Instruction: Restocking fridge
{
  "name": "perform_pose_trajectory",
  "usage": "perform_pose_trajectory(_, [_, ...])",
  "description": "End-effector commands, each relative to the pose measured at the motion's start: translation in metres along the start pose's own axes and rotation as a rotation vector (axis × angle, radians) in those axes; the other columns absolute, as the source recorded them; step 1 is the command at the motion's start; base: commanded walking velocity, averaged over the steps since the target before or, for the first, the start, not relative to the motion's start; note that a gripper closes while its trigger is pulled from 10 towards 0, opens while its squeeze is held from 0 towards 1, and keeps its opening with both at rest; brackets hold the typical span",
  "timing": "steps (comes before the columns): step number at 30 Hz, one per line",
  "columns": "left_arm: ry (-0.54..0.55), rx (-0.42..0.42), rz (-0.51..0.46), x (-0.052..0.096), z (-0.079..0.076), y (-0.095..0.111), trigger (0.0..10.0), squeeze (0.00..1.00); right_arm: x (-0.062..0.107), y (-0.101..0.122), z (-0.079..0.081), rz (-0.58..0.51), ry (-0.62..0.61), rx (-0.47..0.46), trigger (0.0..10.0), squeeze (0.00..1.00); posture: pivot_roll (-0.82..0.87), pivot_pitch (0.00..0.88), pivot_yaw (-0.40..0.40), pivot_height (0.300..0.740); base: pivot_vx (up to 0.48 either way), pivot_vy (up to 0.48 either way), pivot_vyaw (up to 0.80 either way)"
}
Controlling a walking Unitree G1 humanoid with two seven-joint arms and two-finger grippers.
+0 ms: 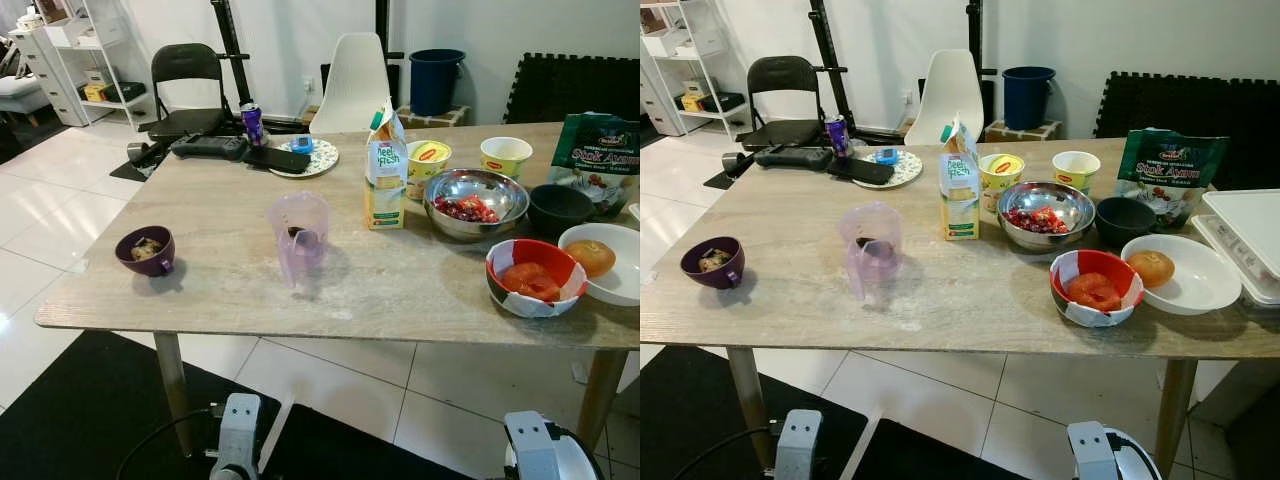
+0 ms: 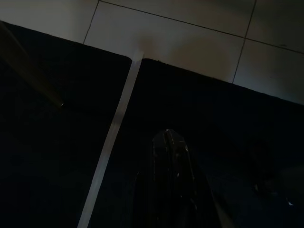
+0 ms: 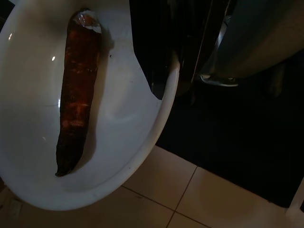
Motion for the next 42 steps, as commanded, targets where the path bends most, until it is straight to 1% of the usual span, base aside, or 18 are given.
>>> perform_pose_trajectory(1, [0.019,0.0,0.031,0.002,0.002,-0.008,10.0,0.0,0.002,-0.006,-0.001,0.012,-0.004,0.002,10.0,0.0,-0.05,0.042,0.071,0.74,0.0,0.0,0.0])
perform_pose_trajectory(5, [0.0,0.0,0.034,0.003,0.001,-0.011,10.0,0.0,0.002,-0.004,-0.001,-0.001,-0.008,-0.013,10.0,0.0,-0.06,0.039,0.062,0.74,0.0,0.0,0.0])
perform_pose_trajectory(10, [0.014,0.004,0.032,0.003,0.003,-0.01,10.0,0.0,0.0,0.002,0.0,-0.014,0.002,0.007,10.0,0.0,-0.06,0.045,0.068,0.74,0.0,0.0,0.0])
perform_pose_trajectory(14, [-0.01,-0.015,0.022,0.002,0.0,-0.007,10.0,0.0,-0.001,0.007,-0.001,-0.035,0.004,-0.001,10.0,0.0,-0.05,0.03,0.042,0.74,0.0,0.0,0.0])
perform_pose_trajectory(17, [0.024,0.019,0.005,0.001,0.004,-0.002,10.0,0.0,-0.001,0.008,0.001,-0.031,0.014,0.019,10.0,0.0,-0.05,0.027,0.063,0.74,0.0,0.0,0.0])
perform_pose_trajectory(19, [-0.001,0.007,0.005,0.001,0.0,-0.003,10.0,0.0,-0.002,0.013,0.002,-0.054,0.002,-0.013,10.0,0.0,-0.06,0.039,0.059,0.74,0.0,0.0,0.0])
perform_pose_trajectory(20, [-0.013,-0.024,0.012,0.002,-0.001,-0.005,10.0,0.0,-0.003,0.014,0.004,-0.059,0.004,-0.02,10.0,0.0,-0.06,0.033,0.054,0.74,0.0,0.0,0.0])
perform_pose_trajectory(22, [0.005,-0.03,0.022,0.002,0.001,-0.006,10.0,0.0,-0.002,0.011,0.007,-0.049,0.021,0.006,10.0,0.0,-0.06,0.037,0.055,0.74,0.0,0.0,0.0])
perform_pose_trajectory(23, [0.008,-0.004,0.014,0.001,0.001,-0.004,10.0,0.0,-0.002,0.009,0.007,-0.047,0.011,-0.008,10.0,0.0,-0.06,0.049,0.073,0.74,0.0,0.0,0.0])
perform_pose_trajectory(25, [0.009,0.018,0.006,0.001,0.001,-0.003,10.0,0.0,-0.001,0.008,0.005,-0.048,0.001,-0.021,10.0,0.0,-0.06,0.051,0.07,0.74,0.0,0.0,0.0])
perform_pose_trajectory(29, [0.002,-0.012,0.001,0.001,0.0,-0.001,10.0,0.0,0.001,0.0,0.004,-0.027,0.006,-0.007,10.0,0.0,-0.05,0.061,0.06,0.74,0.0,0.0,0.0])
perform_pose_trajectory(30, [0.019,0.019,-0.003,0.001,0.001,-0.001,10.0,0.0,0.001,-0.002,0.003,-0.023,-0.007,-0.019,10.0,0.0,-0.06,0.077,0.091,0.74,0.0,0.0,0.0])
perform_pose_trajectory(31, [0.019,0.019,-0.003,0.001,0.001,-0.001,10.0,0.0,0.001,-0.002,0.003,-0.023,-0.007,-0.019,10.0,0.0,-0.06,0.077,0.091,0.74,0.0,0.0,0.0])
perform_pose_trajectory(32, [-0.003,0.015,-0.008,0.0,-0.002,0.0,10.0,0.0,0.001,-0.001,0.002,-0.033,-0.019,-0.042,10.0,0.0,-0.06,0.077,0.091,0.74,0.0,0.0,0.0])
perform_pose_trajectory(34, [-0.052,-0.035,-0.005,0.0,-0.008,0.0,10.0,0.0,0.001,0.002,0.001,-0.048,-0.026,-0.066,10.0,0.0,-0.07,0.084,0.085,0.74,0.0,0.0,0.0])
perform_pose_trajectory(38, [0.015,-0.02,0.014,0.001,-0.001,-0.004,10.0,0.0,0.001,-0.004,0.007,-0.016,-0.001,-0.027,10.0,0.0,-0.05,0.086,0.083,0.74,0.0,0.0,0.0])
perform_pose_trajectory(40, [0.018,0.007,0.006,0.001,0.0,-0.002,10.0,0.0,0.002,-0.004,0.007,-0.019,-0.004,-0.038,10.0,0.0,-0.06,0.09,0.094,0.74,0.0,0.0,0.0])
perform_pose_trajectory(42, [-0.024,-0.007,-0.008,0.0,-0.002,0.002,10.0,0.0,0.002,-0.002,0.007,-0.034,-0.008,-0.059,10.0,0.0,-0.06,0.097,0.084,0.74,0.0,0.0,0.0])
Point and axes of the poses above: a point about 5 cm out from each wrist's last joint towards the gripper, its own x axis pointing back from the gripper into the wrist, its own y axis along the axis of the wrist's last joint, z = x × y, the point moved 1 cm from there along -x, pointing out of the wrist towards the gripper, and after that the axes turned 4 degrees about x, right-handed, at the moved point
